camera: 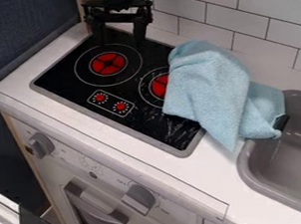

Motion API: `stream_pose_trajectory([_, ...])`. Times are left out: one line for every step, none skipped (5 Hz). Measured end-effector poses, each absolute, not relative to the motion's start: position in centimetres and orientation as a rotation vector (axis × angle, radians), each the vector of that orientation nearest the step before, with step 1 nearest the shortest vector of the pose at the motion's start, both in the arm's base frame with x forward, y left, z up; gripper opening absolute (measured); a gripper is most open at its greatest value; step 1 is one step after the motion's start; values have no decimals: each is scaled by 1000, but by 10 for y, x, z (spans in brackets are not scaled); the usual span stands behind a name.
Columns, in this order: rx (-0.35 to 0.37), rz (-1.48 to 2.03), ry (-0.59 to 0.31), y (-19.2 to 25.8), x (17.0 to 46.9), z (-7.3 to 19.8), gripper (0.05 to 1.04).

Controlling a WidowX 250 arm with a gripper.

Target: Unfold the cloth from bottom right to top left

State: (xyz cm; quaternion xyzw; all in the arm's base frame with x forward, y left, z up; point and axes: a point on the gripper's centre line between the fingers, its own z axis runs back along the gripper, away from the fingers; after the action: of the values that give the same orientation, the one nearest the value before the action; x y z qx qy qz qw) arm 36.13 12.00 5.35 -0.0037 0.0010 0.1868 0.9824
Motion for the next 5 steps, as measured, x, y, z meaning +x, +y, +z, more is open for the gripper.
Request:
stream_pose_trajectory([-14, 384, 54, 117, 353, 36, 1001])
stream_pose_trajectory([10, 386, 35, 94, 344, 46, 1001])
stream_pose_trajectory([32, 380, -3, 59, 339, 77, 1001])
stream_pose_trajectory([23, 375, -42, 23, 335, 98, 1001])
stream_pose_trajectory([33, 291, 0, -27, 342, 98, 1001])
